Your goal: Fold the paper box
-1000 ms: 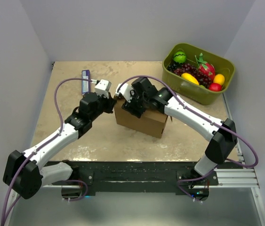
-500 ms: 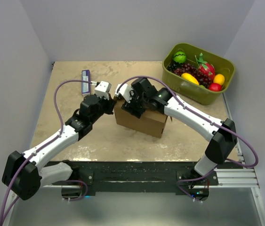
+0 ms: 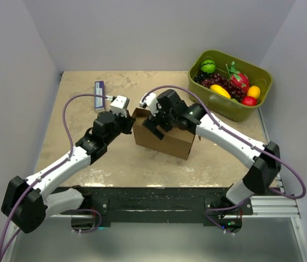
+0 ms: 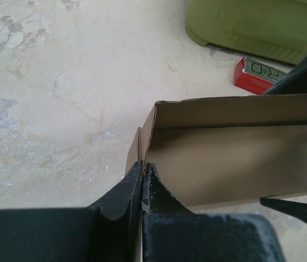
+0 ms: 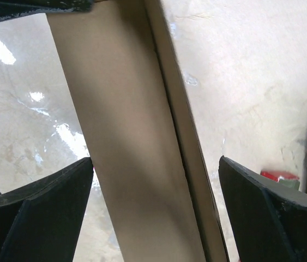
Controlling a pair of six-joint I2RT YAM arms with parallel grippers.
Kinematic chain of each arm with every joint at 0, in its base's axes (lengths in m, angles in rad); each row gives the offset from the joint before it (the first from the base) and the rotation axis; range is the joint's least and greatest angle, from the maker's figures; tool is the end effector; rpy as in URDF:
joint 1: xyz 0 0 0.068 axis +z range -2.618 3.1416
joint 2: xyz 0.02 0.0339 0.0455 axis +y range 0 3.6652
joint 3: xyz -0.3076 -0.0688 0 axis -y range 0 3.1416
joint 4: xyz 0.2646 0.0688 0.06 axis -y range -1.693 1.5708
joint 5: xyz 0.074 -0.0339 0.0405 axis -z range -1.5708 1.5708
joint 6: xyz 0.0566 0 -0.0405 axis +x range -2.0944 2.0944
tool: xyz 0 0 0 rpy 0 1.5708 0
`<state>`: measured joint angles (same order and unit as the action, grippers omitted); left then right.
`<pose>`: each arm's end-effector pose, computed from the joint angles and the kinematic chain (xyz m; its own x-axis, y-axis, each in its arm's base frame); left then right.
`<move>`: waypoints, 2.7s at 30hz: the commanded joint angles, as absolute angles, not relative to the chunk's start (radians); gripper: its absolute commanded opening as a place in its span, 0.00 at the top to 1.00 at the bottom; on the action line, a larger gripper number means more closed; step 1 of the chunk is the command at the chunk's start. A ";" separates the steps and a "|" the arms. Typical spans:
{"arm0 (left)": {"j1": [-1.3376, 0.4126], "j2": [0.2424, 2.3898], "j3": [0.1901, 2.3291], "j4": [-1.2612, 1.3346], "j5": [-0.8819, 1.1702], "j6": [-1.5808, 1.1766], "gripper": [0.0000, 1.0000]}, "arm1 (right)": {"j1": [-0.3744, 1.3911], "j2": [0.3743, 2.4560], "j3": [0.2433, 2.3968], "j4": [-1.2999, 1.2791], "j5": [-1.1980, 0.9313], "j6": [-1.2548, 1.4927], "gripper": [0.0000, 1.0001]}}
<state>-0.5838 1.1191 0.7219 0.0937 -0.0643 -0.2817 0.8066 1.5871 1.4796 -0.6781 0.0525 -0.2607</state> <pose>0.2335 -0.1499 0.3042 -0.3782 -0.0826 -0.9220 0.4099 0.8781 -0.2468 0.2698 0.2772 0.3600 -0.2936 -0.6784 -0.6735 -0.7979 0.5619 -0.2181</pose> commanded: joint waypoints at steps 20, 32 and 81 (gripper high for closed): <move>-0.594 1.198 0.709 -0.163 -0.078 -0.302 1.00 | 0.623 1.187 1.465 -1.115 0.338 0.391 0.22; -0.594 1.198 0.719 -0.170 -0.068 -0.295 1.00 | 0.621 1.164 1.316 -1.095 0.264 0.459 0.46; -0.649 1.196 0.736 -0.199 -0.133 -0.279 1.00 | 0.621 1.117 1.322 -1.017 0.284 0.505 0.52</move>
<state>-0.6430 1.1538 0.7727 0.0360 -0.1631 -0.2943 0.6212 1.1332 1.2972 -1.0058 0.2356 0.4988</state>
